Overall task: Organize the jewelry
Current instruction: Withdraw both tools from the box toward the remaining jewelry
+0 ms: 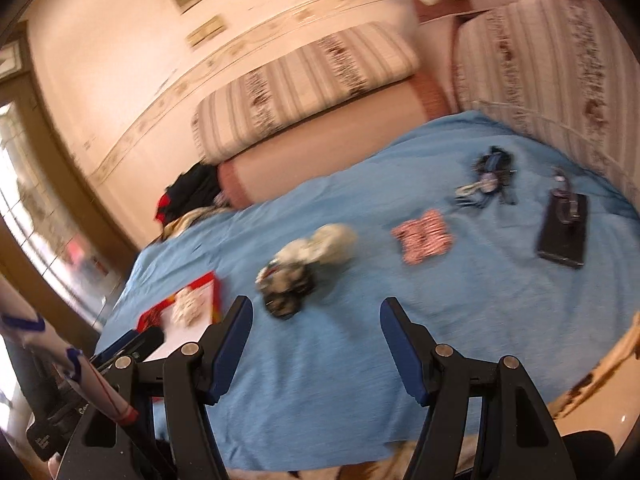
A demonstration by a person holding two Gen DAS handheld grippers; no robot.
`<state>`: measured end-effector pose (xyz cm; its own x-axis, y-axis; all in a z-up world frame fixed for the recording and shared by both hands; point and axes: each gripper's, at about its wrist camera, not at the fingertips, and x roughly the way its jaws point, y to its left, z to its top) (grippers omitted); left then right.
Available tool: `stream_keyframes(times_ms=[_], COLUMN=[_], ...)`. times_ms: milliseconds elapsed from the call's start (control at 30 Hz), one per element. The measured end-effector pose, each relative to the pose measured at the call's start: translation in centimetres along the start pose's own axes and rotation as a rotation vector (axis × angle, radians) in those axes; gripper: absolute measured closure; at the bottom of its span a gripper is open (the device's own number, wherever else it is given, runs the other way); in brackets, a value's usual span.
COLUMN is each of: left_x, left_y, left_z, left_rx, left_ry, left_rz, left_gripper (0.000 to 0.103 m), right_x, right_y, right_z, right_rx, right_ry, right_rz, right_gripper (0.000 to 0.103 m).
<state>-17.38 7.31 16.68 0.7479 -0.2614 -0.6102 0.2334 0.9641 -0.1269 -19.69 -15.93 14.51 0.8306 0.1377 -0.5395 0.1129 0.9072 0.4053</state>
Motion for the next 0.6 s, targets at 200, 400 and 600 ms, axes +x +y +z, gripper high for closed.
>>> stream_keyframes(times_ms=[200, 400, 600], left_x=[2.8, 6.0, 10.3], left_y=[1.7, 3.7, 5.1], left_z=[-1.2, -1.7, 0.3], left_rx=[-0.011, -0.016, -0.032], left_ry=[0.048, 0.086, 0.111], left_rz=[-0.033, -0.026, -0.005], left_gripper=[0.037, 0.037, 0.037], right_x=[0.8, 5.5, 10.4], right_y=[-4.1, -7.1, -5.1], right_z=[1.5, 3.4, 3.8], right_rx=[0.083, 0.164, 0.103], right_ry=[-0.016, 0.027, 0.097], right_rz=[-0.059, -0.081, -0.032], right_gripper=[0.032, 0.032, 0.032])
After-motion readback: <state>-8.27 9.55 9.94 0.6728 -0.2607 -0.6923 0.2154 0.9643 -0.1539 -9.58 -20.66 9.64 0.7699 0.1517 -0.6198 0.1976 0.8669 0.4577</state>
